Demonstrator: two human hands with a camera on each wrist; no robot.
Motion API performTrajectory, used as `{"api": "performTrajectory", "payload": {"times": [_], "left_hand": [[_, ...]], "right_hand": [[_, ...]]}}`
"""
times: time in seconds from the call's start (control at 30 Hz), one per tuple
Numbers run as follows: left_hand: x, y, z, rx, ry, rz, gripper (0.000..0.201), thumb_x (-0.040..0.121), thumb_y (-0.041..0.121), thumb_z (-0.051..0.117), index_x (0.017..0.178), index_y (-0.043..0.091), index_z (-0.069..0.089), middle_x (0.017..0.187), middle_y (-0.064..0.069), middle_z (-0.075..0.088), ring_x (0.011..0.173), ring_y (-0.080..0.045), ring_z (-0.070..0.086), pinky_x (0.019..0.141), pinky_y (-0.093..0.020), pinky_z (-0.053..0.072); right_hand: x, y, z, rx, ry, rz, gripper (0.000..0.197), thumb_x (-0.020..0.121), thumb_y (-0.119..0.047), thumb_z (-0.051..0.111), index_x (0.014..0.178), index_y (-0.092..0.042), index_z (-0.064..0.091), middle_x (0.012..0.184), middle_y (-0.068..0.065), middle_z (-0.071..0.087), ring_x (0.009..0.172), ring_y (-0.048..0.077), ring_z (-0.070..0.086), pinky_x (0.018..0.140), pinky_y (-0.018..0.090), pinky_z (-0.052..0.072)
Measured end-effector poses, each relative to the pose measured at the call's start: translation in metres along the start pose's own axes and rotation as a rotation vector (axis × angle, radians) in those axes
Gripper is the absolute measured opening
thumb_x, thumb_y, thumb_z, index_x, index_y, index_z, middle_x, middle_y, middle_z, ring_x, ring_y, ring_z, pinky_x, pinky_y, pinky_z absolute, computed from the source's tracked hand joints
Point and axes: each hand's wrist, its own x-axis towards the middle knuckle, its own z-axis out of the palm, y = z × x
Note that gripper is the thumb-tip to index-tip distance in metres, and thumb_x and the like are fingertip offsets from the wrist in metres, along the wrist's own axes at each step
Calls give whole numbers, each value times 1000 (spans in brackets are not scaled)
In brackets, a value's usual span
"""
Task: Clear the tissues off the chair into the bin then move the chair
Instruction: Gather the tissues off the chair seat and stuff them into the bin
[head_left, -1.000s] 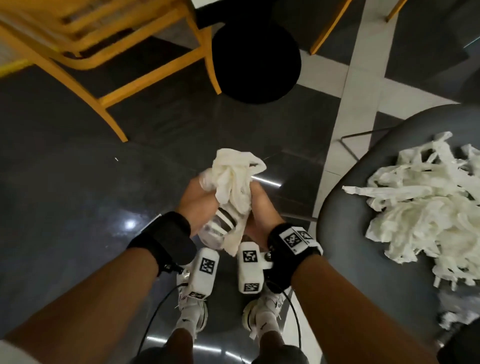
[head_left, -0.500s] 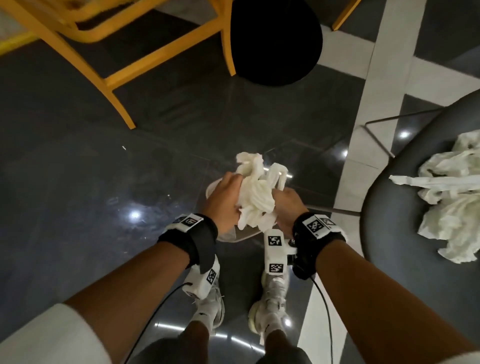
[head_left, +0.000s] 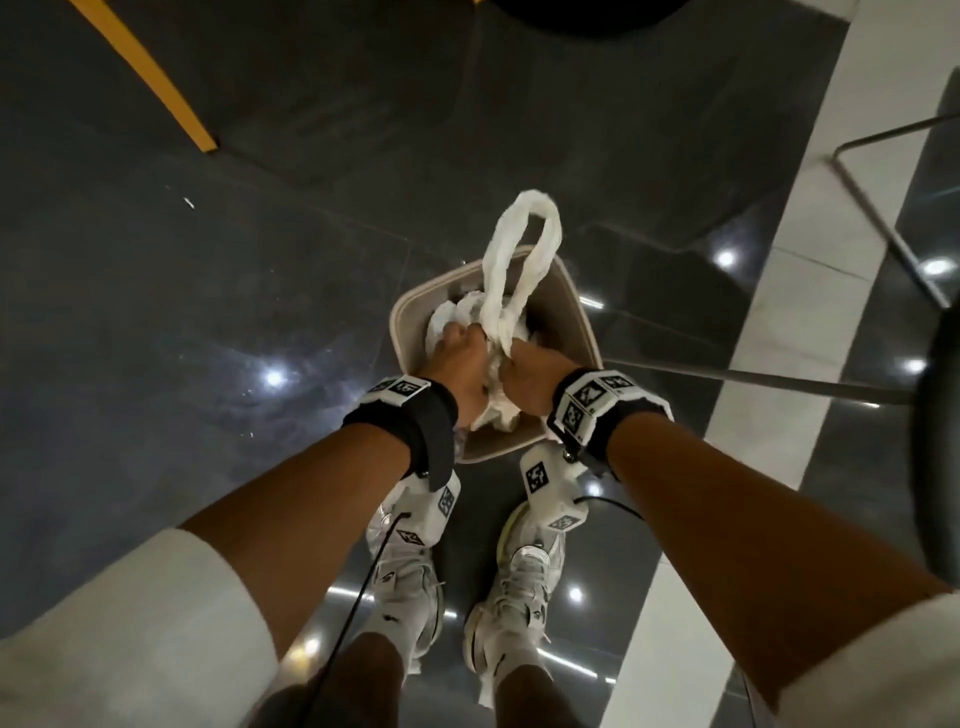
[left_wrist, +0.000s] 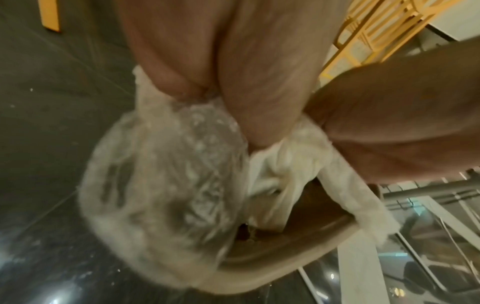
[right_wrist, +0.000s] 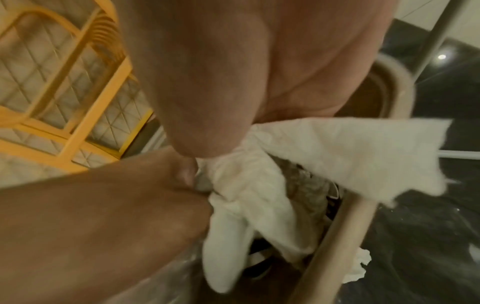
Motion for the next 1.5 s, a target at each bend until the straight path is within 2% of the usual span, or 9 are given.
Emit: {"api": "performTrajectory", "payload": {"times": [0.13,0.4,0.5,0.63,0.73,0.87,0.97,1.27,1.5], "left_hand": [[-2,-8,-7,-28,-20,101,119,65,47,76,153,34,-3,159,-9,29,142,-34,36,111,-48,41],[-49,-2,-85,-88,368,235,42,88,16,53,129,19,62,129,-6,61,120,-30,54,101,-38,45],[-47,-13,-91,-13,508,197,41,84,5,54,124,15,61,122,-14,54,112,-35,50,95,-46,44],[-38,-31,-77,-128,353,-45,47,93,11,53,139,15,45,131,-19,52,116,-41,53,96,-52,47],[-39,-43,-64,-233,302,-155,30,96,14,44,125,17,48,110,-22,63,100,-44,62,83,-54,56],[-49,-43,-62,-602,266,-284,33,99,5,40,129,17,47,131,-23,51,105,-47,60,67,-63,59],[-54,-37,-67,-695,256,-267,34,98,2,45,131,13,46,128,-16,55,104,-43,64,69,-59,60],[-58,-36,-56,-966,340,-287,20,101,3,41,109,20,46,128,-15,55,108,-36,64,67,-48,63],[-68,-45,-48,-1122,391,-318,21,103,2,40,115,19,42,130,-15,53,111,-34,64,79,-53,61]], "right_hand": [[41,12,17,-327,-24,-34,63,84,-54,52,141,-28,44,144,7,53,131,34,51,110,48,41],[6,-4,-19,-116,223,159,46,91,-40,56,129,-13,51,124,10,64,100,30,62,83,37,51],[-8,-10,-33,188,382,35,68,86,-43,63,141,-12,38,124,4,60,109,23,62,89,38,53],[6,-33,-37,531,447,-124,42,69,-55,70,92,-20,68,89,0,74,84,18,72,79,44,61],[17,-44,-26,684,336,-104,35,81,-47,68,104,-22,69,103,5,74,97,25,71,91,49,58],[10,-33,-7,-83,256,-159,53,90,-61,36,123,-29,62,118,1,68,110,28,63,94,40,49],[15,-6,17,-502,36,-108,99,61,-77,23,137,-20,52,143,14,52,131,39,48,110,52,37],[-2,-9,-9,-238,374,-254,52,90,-14,54,142,-20,47,155,9,28,133,32,46,115,41,37],[-11,-15,-5,-300,280,-355,52,93,-32,46,145,-32,49,159,8,37,151,30,24,124,47,14]]}}
